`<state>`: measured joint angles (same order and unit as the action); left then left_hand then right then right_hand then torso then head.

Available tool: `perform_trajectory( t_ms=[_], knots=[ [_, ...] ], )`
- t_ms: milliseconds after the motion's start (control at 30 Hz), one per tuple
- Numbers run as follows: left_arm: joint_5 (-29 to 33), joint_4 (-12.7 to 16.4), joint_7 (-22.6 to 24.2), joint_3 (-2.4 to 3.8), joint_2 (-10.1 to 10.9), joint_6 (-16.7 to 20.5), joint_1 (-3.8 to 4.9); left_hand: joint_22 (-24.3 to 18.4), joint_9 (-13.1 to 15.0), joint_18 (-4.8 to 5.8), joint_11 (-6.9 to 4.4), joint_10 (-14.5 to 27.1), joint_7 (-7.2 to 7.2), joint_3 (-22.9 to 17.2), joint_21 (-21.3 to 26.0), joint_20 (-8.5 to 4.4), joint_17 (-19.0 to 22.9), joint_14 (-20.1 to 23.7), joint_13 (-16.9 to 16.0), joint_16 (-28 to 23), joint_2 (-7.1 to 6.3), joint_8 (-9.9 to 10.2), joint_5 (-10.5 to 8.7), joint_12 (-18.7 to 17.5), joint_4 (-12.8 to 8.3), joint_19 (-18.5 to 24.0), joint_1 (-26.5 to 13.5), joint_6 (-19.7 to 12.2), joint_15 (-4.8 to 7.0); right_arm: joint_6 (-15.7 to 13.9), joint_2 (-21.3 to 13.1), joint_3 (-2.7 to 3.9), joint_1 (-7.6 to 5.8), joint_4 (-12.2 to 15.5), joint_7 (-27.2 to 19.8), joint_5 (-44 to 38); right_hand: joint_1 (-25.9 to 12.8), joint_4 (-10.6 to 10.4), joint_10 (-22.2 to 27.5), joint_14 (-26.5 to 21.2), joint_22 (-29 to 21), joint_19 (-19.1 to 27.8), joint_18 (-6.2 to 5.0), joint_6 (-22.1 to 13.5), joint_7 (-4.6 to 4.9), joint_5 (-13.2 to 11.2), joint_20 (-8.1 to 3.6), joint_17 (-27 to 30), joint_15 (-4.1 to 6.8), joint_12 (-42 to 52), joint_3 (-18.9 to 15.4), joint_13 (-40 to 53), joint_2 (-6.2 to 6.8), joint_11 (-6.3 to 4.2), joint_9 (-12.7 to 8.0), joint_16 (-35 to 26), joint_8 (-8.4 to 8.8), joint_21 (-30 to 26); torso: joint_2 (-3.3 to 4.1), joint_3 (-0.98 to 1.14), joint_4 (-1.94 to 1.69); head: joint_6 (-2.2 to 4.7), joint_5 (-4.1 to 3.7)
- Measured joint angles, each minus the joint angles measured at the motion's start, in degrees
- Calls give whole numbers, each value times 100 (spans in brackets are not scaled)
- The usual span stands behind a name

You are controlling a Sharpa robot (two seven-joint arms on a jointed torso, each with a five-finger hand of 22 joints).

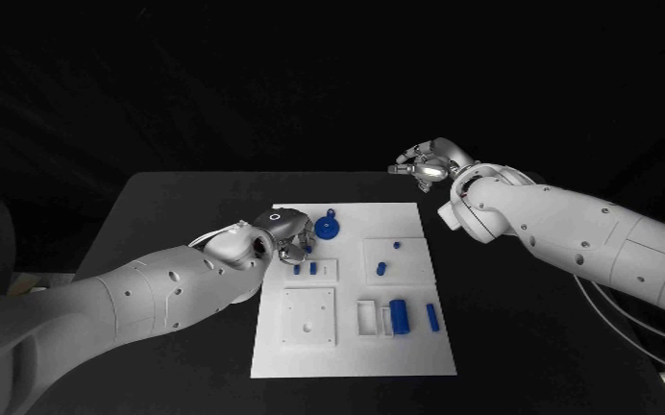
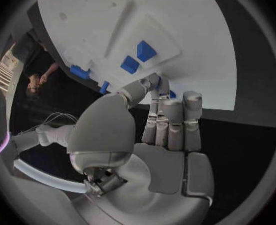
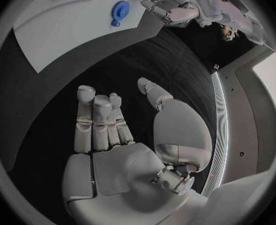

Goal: Assemble the parts on the task board

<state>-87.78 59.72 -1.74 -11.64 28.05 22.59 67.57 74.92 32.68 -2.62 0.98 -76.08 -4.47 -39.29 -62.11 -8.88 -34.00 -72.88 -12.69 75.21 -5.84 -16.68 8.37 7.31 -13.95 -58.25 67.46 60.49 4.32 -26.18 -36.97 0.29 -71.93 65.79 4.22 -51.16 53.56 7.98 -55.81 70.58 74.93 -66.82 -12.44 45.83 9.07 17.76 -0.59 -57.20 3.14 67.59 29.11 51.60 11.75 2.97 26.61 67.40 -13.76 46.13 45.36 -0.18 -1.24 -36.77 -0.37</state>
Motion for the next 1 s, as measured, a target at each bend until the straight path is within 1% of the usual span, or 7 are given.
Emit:
perform_trajectory(
  t_ms=[267, 333, 433, 533, 600, 733, 1000],
  knots=[
    [-105, 6, -59, 0, -1, 0, 0, 0, 3, -1, 16, -75, 6, -31, 0, 10, 16, 19, 8, 0, -30, 5, 19, -8, 31, 9, -1, 6, 19, 0, -7, 0, 0, 1, 0, 0, 0, 0, 0, 0, 0, 0, 0, -16, 15, 0, 0, 0, 0, 0, 0, 0, 0, 0, 0, 0, 0, 0, 1, 2, 1, -2, -2],
    [-104, 7, -58, 0, 1, 7, -2, -1, -1, -2, 26, -105, 0, -47, 0, 10, 27, 19, 6, 0, -63, 6, 23, -11, 47, 9, 3, 0, 19, 0, -9, 0, 0, 1, 0, 0, 0, 0, 0, 0, 0, 0, 0, -16, 15, 0, 0, 0, 0, 0, 0, -1, 0, 0, 0, 0, 0, 0, 1, 2, 0, -5, -5],
    [-86, 7, -50, -9, 8, 24, -7, -1, -85, -2, 55, -89, -218, -73, 0, 8, 57, 25, -24, 0, -143, 154, -69, -49, 73, 12, 83, -216, 25, 0, -11, 0, 0, 2, 0, 0, 0, 0, 0, 0, -1, 0, 0, -17, 13, 0, 0, 0, 0, 0, 0, -7, 0, 0, 0, 0, 0, 0, 1, 2, -2, -5, -9],
    [-54, 6, -42, -16, 19, 38, -19, -1, -130, -2, 76, -69, -267, -85, 6, -9, 73, 40, -35, -23, -201, 246, -87, -66, 85, 36, 143, -372, 40, 0, -12, 0, 0, 2, -1, 0, 0, 0, 0, 0, -1, 0, 0, -26, 5, 0, 0, 0, 0, 0, 0, -7, 0, 0, -5, 0, 0, 0, 1, 2, -2, 2, -9],
    [-33, 3, -40, -28, 22, 40, -33, -1, -177, -2, 99, -46, -311, -62, 27, -4, 85, 66, -27, -47, -298, 329, -87, -107, 62, 42, 160, -549, 16, 0, -14, 0, 0, 2, -1, 0, 0, 0, 0, 0, -1, 0, 0, -26, 5, 0, 0, -1, 0, 0, 0, -7, 0, 0, -5, 0, 0, 0, 1, 2, -2, 4, -9],
    [5, -4, -40, -38, 27, 39, -54, -1, -249, -6, 108, -37, -282, -62, 48, -4, 99, 85, -24, -63, -377, 442, -87, -116, 63, 43, 214, -778, 19, 0, -16, 0, 0, 2, -1, 0, 0, 0, 0, 0, -1, 0, 0, -26, 4, 0, 0, -1, 0, 0, 0, -7, 0, 0, -5, 0, 0, 0, 1, 1, -2, 4, -9],
    [62, -38, -44, -35, 37, 39, -51, -2, -298, -9, 108, -37, -247, -62, 49, -4, 113, 85, -45, -63, -412, 508, -111, -139, 63, 43, 249, -945, 19, 1, -15, 0, 0, -7, -1, 0, 0, 0, 0, 0, -1, 0, 0, -26, 3, 0, 0, -1, 0, 0, 0, -6, 0, 0, -5, 0, 0, 0, -1, -3, -3, 5, -13]
  ],
)
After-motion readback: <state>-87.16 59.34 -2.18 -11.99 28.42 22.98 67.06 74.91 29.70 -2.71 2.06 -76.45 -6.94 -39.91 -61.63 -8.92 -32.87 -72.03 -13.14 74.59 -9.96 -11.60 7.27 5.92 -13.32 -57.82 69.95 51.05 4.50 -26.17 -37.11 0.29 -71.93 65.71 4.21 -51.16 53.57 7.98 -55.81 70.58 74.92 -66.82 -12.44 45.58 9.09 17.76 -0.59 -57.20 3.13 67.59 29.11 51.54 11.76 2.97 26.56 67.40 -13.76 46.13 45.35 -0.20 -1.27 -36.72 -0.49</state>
